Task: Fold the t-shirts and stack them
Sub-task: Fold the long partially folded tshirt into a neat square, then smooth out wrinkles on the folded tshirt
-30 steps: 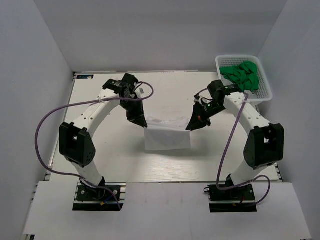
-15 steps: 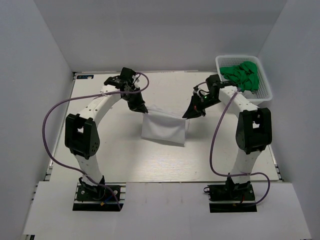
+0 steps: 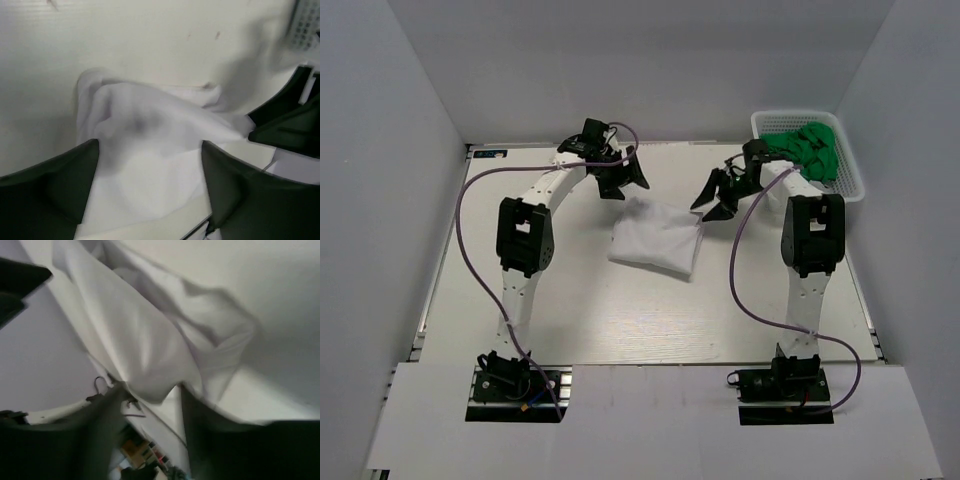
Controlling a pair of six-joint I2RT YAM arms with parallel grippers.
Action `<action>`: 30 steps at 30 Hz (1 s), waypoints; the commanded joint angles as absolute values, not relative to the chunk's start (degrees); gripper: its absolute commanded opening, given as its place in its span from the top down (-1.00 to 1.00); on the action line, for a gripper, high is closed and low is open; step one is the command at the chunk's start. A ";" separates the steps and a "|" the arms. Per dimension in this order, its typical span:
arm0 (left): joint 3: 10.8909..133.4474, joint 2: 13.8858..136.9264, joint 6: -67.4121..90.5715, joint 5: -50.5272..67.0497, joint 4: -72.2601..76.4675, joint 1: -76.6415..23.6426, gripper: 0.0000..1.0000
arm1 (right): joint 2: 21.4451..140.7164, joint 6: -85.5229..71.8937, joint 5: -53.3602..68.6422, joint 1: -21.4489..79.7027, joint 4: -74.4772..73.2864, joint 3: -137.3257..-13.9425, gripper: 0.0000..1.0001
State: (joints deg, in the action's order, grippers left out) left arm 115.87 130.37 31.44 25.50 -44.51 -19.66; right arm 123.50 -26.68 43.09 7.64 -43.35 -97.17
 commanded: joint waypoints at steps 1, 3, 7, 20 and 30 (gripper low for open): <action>127.08 133.15 28.40 27.94 -45.79 -18.90 -0.99 | 123.75 -28.04 34.92 5.63 -41.39 -104.92 -0.28; 126.22 131.68 28.39 27.33 -45.27 -18.90 -1.00 | 122.79 -26.64 32.70 5.80 -42.09 -106.69 -0.81; 118.68 125.18 26.72 26.72 -40.17 -18.90 -1.00 | 120.50 -25.40 31.29 6.15 -43.15 -107.85 -0.81; 100.99 120.67 27.24 35.86 -30.50 -23.64 -1.00 | 111.00 -27.42 37.17 12.48 -25.42 -86.76 -0.81; 96.86 126.65 28.30 28.74 -30.41 -23.55 -1.00 | 118.91 -32.87 29.11 10.19 -14.32 -84.72 -0.81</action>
State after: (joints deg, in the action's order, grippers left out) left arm 97.78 125.38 28.08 31.03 -29.98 -24.40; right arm 116.77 -31.66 33.50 11.11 -17.65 -83.57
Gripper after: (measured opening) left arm 0.996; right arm 0.904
